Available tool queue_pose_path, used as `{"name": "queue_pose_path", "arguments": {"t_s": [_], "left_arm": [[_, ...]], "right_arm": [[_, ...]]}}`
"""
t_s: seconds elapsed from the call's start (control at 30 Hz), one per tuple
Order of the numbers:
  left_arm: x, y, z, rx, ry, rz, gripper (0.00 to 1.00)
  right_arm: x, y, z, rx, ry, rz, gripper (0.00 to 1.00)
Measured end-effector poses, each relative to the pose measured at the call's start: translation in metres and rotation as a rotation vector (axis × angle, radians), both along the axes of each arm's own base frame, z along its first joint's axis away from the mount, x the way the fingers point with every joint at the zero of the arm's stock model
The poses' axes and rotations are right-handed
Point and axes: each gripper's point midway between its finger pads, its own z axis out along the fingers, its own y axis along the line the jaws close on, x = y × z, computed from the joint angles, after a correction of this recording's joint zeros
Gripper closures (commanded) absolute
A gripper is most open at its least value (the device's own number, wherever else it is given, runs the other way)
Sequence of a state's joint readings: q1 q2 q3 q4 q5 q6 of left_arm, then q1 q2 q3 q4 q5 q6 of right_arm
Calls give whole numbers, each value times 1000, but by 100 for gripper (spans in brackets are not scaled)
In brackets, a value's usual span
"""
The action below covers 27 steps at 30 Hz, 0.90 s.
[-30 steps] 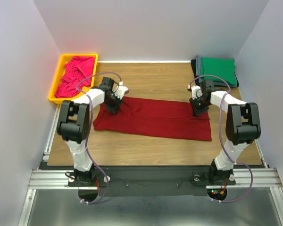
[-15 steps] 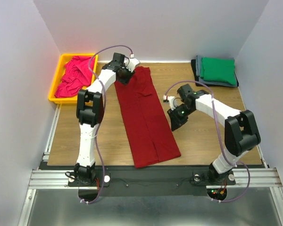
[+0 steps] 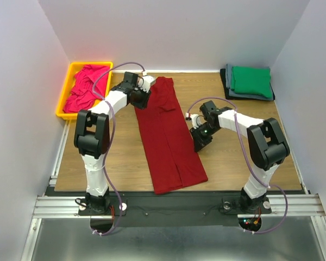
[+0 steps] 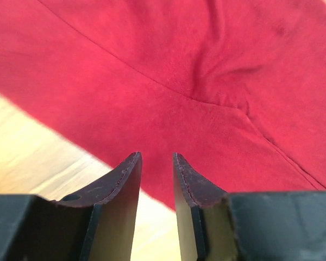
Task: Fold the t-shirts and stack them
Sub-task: Fold the tshirt
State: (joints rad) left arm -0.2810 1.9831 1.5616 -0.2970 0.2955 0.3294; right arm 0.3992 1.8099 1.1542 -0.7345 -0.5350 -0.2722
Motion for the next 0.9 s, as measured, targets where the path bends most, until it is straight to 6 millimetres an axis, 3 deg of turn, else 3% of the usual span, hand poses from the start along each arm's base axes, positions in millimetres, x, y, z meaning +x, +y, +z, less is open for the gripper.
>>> {"name": "queue_pose_path", "arguments": {"t_s": [0.23,0.3,0.53,0.63,0.67,0.73,0.9], "left_arm": [[0,-11,-64,19,121,-2,60],[12,-17,-62,11,106,-6,60],[81,-51,-59,-24,29,-30,58],[103,-61,-57,-29,-11,-42,51],[106,-63,-56,-28,-22,-50,50],[105,-63,-56,-19,-21,-59,45],[103,-61,-44,-13,-34,-64,41]], "right_arm": [[-18,14,-12,53,57,-23,84],[-20,17,-12,71,75,-36,84],[-22,34,-15,137,177,-60,73],[-10,41,-11,145,153,-60,57],[-5,42,-7,144,133,-60,49],[5,45,2,144,82,-57,46],[31,40,33,113,-102,-56,47]]}}
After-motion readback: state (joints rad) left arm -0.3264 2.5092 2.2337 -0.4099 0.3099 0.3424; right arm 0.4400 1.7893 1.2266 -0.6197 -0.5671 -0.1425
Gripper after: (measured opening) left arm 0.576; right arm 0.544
